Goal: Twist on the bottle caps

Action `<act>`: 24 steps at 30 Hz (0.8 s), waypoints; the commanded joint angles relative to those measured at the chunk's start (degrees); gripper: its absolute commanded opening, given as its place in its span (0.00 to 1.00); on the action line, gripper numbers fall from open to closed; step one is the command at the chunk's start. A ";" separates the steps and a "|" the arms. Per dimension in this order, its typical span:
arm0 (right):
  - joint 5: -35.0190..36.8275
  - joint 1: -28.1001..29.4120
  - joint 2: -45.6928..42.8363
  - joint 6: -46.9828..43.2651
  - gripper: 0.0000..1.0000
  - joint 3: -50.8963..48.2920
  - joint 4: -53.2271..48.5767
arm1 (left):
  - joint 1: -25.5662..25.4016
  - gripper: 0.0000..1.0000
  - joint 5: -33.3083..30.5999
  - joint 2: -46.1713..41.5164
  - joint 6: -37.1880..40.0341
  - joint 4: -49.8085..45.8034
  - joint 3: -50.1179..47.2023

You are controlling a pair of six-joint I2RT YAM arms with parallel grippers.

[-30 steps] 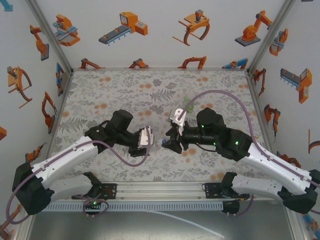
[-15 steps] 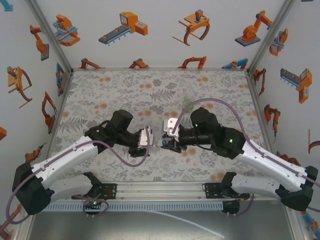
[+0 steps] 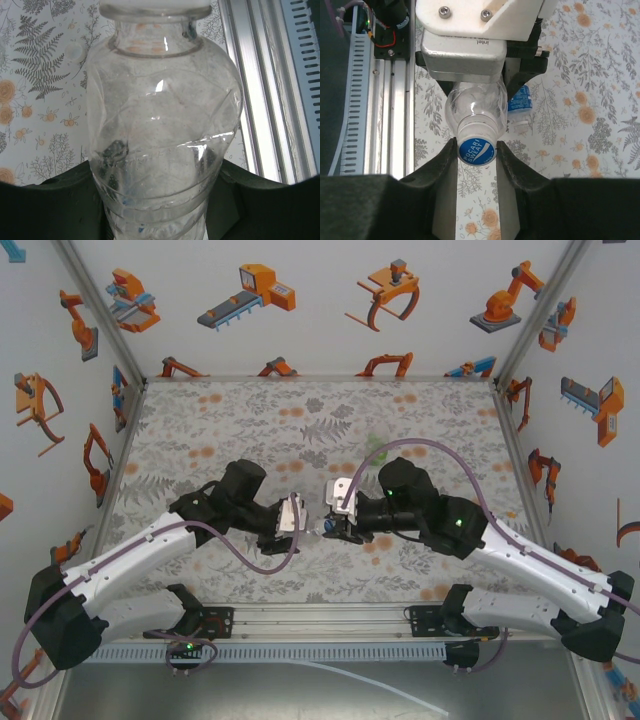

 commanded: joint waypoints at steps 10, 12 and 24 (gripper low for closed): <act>27.15 0.65 -2.88 70.49 0.00 -4.87 6.66 | -0.26 0.00 -0.32 -0.27 0.37 0.64 1.64; 29.45 0.57 -3.17 84.87 0.00 -5.08 3.77 | -0.26 0.00 -0.32 -0.26 -0.19 1.25 1.49; 31.15 0.54 -0.68 94.60 0.19 -1.25 -1.75 | -0.34 0.00 -1.17 -1.40 -0.57 -1.28 3.79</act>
